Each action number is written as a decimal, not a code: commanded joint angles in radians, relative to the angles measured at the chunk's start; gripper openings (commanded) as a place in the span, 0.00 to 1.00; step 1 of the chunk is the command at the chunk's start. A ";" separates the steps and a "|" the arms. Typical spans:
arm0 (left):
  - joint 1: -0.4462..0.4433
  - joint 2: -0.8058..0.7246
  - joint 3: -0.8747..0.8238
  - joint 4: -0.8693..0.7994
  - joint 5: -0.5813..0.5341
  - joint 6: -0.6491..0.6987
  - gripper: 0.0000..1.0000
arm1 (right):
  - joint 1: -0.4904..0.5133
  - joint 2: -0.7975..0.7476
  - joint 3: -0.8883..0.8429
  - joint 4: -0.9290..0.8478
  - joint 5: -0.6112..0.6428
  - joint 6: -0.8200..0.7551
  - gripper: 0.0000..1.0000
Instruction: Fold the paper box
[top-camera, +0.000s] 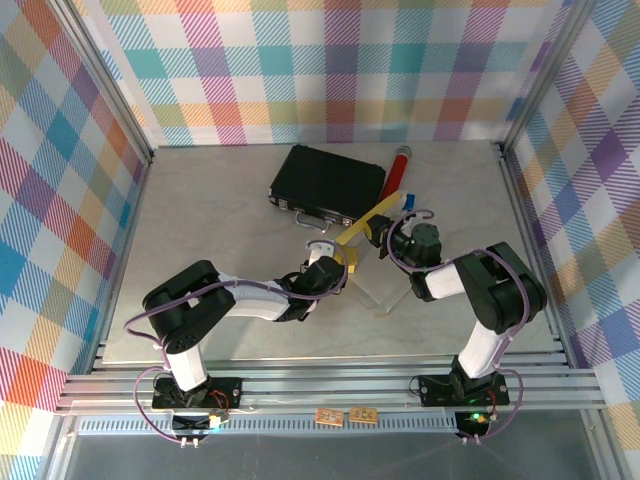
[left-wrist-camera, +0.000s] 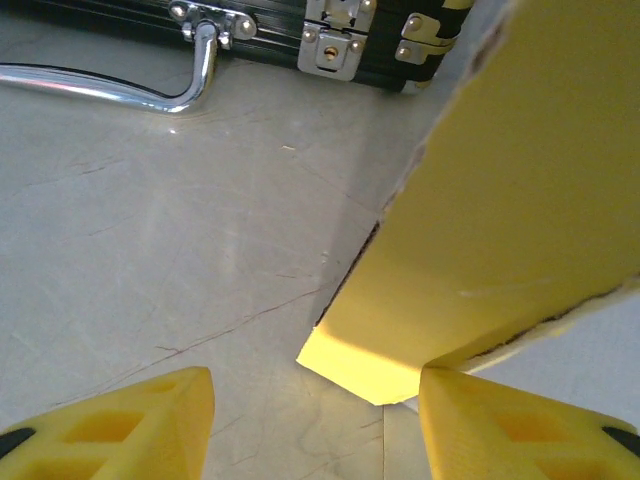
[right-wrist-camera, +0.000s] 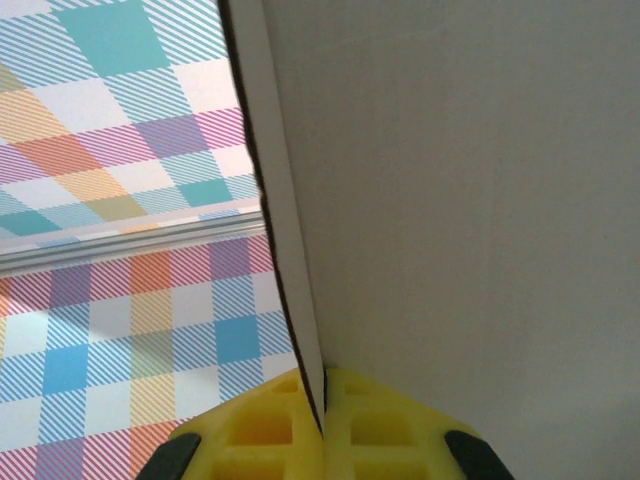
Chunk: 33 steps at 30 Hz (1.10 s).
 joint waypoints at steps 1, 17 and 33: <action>0.009 -0.043 0.017 0.091 0.044 -0.024 0.57 | 0.008 -0.008 -0.024 -0.054 -0.014 0.022 0.00; 0.011 -0.071 0.012 0.117 0.071 -0.073 0.62 | 0.007 -0.011 -0.037 -0.024 -0.001 0.027 0.00; 0.010 -0.023 0.049 0.062 0.052 -0.037 0.60 | 0.007 -0.006 -0.030 -0.020 0.003 0.031 0.00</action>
